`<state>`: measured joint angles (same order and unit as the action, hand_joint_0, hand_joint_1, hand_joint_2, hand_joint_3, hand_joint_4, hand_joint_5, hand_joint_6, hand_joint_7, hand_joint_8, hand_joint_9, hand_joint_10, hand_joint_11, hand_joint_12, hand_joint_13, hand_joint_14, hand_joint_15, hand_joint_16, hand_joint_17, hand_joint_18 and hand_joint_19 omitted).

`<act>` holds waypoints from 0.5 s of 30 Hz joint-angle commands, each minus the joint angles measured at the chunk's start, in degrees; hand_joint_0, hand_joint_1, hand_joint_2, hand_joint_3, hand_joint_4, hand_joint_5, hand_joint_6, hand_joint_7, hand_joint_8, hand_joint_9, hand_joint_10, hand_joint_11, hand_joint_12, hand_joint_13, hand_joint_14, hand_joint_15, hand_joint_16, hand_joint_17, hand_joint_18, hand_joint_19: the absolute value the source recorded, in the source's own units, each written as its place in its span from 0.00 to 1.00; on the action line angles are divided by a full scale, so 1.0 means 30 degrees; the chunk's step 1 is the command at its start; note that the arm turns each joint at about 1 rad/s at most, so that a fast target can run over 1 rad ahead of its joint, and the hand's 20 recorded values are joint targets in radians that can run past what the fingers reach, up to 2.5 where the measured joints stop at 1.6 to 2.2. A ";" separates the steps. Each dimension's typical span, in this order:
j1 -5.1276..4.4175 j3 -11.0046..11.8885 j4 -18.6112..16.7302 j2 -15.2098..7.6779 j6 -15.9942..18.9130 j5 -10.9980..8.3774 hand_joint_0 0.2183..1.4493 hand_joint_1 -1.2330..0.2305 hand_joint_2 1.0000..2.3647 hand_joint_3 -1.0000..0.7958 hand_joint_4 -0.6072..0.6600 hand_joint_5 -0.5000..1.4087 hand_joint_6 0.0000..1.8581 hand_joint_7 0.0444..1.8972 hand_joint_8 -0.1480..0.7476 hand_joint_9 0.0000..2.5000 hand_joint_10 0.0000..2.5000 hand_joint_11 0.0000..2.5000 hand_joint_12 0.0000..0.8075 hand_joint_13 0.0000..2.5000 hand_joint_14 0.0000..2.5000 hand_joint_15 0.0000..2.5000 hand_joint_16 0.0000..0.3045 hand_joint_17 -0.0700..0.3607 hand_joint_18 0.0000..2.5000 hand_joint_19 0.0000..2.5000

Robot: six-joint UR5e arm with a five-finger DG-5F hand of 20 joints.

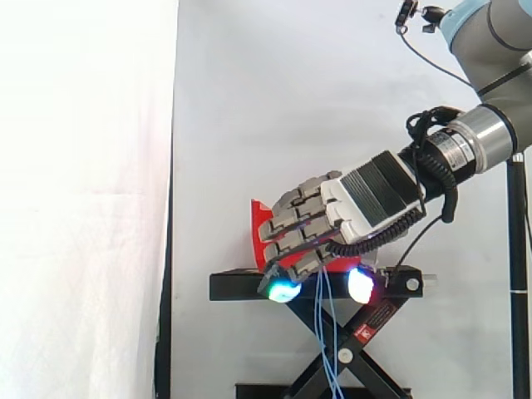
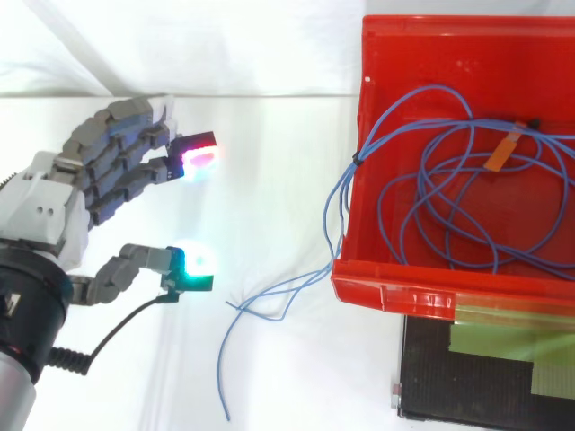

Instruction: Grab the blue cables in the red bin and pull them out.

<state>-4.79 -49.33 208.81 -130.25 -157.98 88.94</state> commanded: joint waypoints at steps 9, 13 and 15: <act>0.0016 0.0770 -0.0052 -0.0001 -0.2141 0.0030 0.47 0.30 0.00 0.00 0.69 0.52 0.01 0.25 0.43 0.16 0.01 0.16 0.42 0.13 0.01 0.15 0.15 0.40 0.13 0.23; 0.0045 0.0389 -0.0784 0.0028 -0.2111 0.0000 0.47 0.30 0.00 0.00 0.71 0.52 0.00 0.27 0.44 0.16 0.01 0.15 0.42 0.13 0.01 0.14 0.15 0.40 0.13 0.23; 0.0104 0.0302 -0.0989 -0.0001 -0.2111 0.0030 0.47 0.30 0.00 0.00 0.71 0.52 0.00 0.27 0.44 0.16 0.00 0.15 0.42 0.13 0.01 0.14 0.15 0.40 0.13 0.23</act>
<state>-4.66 -47.88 207.04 -130.21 -164.23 88.99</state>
